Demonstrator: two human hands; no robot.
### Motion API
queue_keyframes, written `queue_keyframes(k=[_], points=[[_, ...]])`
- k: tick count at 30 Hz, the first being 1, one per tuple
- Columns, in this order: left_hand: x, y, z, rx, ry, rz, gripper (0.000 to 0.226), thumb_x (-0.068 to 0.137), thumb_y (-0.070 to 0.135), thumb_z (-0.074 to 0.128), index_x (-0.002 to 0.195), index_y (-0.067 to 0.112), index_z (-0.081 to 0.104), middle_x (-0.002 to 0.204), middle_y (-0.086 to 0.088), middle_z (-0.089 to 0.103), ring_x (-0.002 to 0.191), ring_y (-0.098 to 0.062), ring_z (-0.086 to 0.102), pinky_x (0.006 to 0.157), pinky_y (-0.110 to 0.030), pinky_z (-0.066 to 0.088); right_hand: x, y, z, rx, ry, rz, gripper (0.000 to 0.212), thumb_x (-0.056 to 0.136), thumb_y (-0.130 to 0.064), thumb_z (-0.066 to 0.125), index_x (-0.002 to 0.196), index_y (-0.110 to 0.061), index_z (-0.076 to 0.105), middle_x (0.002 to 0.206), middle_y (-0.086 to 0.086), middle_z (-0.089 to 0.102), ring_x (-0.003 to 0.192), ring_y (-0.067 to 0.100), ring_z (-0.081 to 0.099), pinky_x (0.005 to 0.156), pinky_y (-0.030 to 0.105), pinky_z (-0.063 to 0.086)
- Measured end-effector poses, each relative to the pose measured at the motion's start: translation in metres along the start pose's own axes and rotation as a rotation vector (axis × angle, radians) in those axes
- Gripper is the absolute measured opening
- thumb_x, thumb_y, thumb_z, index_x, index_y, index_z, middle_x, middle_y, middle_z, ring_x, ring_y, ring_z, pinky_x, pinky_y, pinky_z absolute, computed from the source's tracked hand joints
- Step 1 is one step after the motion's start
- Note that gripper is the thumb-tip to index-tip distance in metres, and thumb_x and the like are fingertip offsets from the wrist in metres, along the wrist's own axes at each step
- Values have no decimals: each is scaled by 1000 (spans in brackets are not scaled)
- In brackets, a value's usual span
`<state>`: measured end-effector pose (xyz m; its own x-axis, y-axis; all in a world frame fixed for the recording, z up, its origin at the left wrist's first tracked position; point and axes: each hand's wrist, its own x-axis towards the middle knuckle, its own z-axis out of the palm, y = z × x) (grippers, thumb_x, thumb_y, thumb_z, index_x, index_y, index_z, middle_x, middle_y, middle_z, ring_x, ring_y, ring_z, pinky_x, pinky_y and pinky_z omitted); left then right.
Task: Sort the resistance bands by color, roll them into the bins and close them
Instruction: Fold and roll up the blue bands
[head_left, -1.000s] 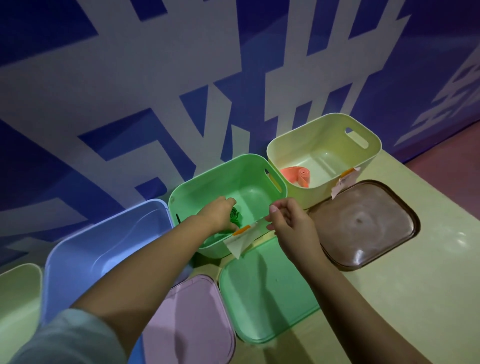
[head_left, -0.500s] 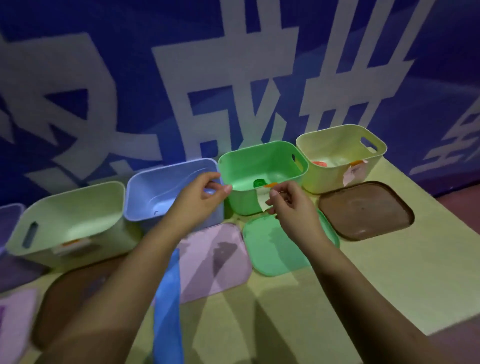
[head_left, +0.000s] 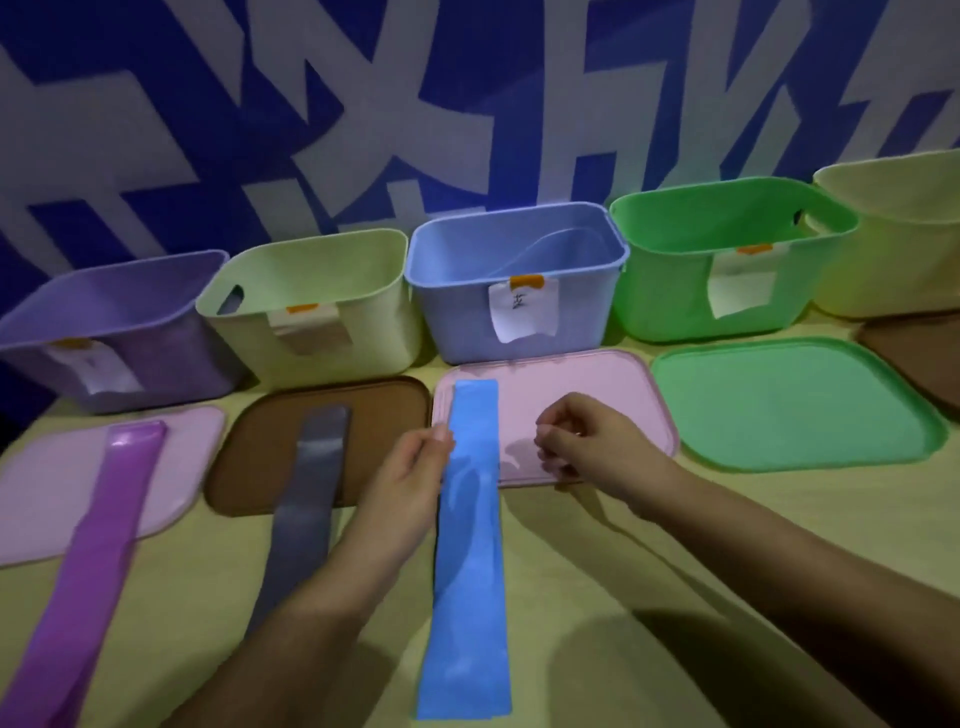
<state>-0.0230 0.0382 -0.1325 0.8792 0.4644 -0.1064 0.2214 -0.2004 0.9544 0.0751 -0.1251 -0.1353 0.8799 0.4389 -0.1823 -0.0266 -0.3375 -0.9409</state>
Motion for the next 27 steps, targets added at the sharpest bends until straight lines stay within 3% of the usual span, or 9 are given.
queue_keyframes(k=[3, 6, 10, 13, 18, 21, 23, 25, 27], points=[[-3, -19, -9, -26, 76, 4, 32, 96, 49, 43, 96, 22, 62, 99, 3, 66, 103, -16, 59, 100, -43, 42, -4, -1, 5, 76, -64, 9, 13, 94, -5, 52, 82, -9, 52, 77, 17, 62, 60, 23, 58, 55, 29, 51], [-12, -25, -11, -162, 26, -51, 35, 99, 45, 40, 115, 20, 58, 112, 11, 60, 111, -8, 53, 94, -41, 39, -16, 0, 11, 43, -78, 6, 10, 95, -7, 50, 86, -9, 51, 78, 17, 64, 70, 30, 61, 66, 37, 54], [-22, -29, -17, -409, -54, -195, 46, 99, 48, 36, 125, 11, 47, 122, -5, 54, 130, -24, 39, 105, -52, 29, -33, 7, 26, 20, -95, 61, 8, 97, -10, 49, 90, -6, 50, 83, 19, 62, 78, 30, 61, 79, 40, 54], [-28, -26, -20, -518, -74, -303, 53, 99, 50, 33, 130, 7, 42, 144, -17, 38, 136, -32, 34, 105, -49, 33, -37, 7, 44, 86, -67, 131, 8, 95, -11, 52, 95, -5, 48, 89, 19, 55, 73, 28, 58, 70, 37, 54], [-30, -24, -16, -603, -67, -381, 48, 99, 41, 38, 133, 7, 40, 145, -19, 35, 132, -32, 39, 93, -43, 37, -38, 4, 65, 173, -23, 189, 17, 96, -14, 52, 107, -4, 44, 88, 16, 48, 67, 24, 49, 57, 31, 45], [-32, -23, -15, -644, -90, -406, 28, 99, 32, 41, 106, 5, 45, 135, -21, 44, 121, -33, 49, 88, -41, 41, -35, 6, 70, 218, 38, 197, 7, 97, -10, 47, 100, -4, 44, 85, 13, 45, 63, 20, 43, 51, 27, 40], [-34, -21, -14, -666, -126, -400, 22, 98, 27, 40, 88, 7, 40, 114, -23, 53, 95, -32, 59, 78, -40, 46, -31, 9, 71, 212, 69, 200, 9, 97, -10, 48, 89, -5, 46, 78, 11, 44, 61, 17, 41, 52, 24, 37], [-36, -18, -14, -661, -151, -366, 20, 98, 24, 40, 85, 8, 38, 94, -22, 57, 78, -29, 58, 68, -39, 48, -24, 11, 71, 202, 102, 171, 16, 94, -11, 54, 80, -5, 48, 73, 10, 45, 60, 18, 42, 56, 27, 37], [-38, -15, -13, -650, -165, -324, 19, 98, 22, 40, 88, 5, 41, 88, -19, 56, 76, -28, 57, 66, -36, 47, -18, 10, 70, 202, 148, 121, 18, 90, -9, 60, 77, -4, 49, 70, 10, 46, 57, 18, 45, 53, 28, 39]])
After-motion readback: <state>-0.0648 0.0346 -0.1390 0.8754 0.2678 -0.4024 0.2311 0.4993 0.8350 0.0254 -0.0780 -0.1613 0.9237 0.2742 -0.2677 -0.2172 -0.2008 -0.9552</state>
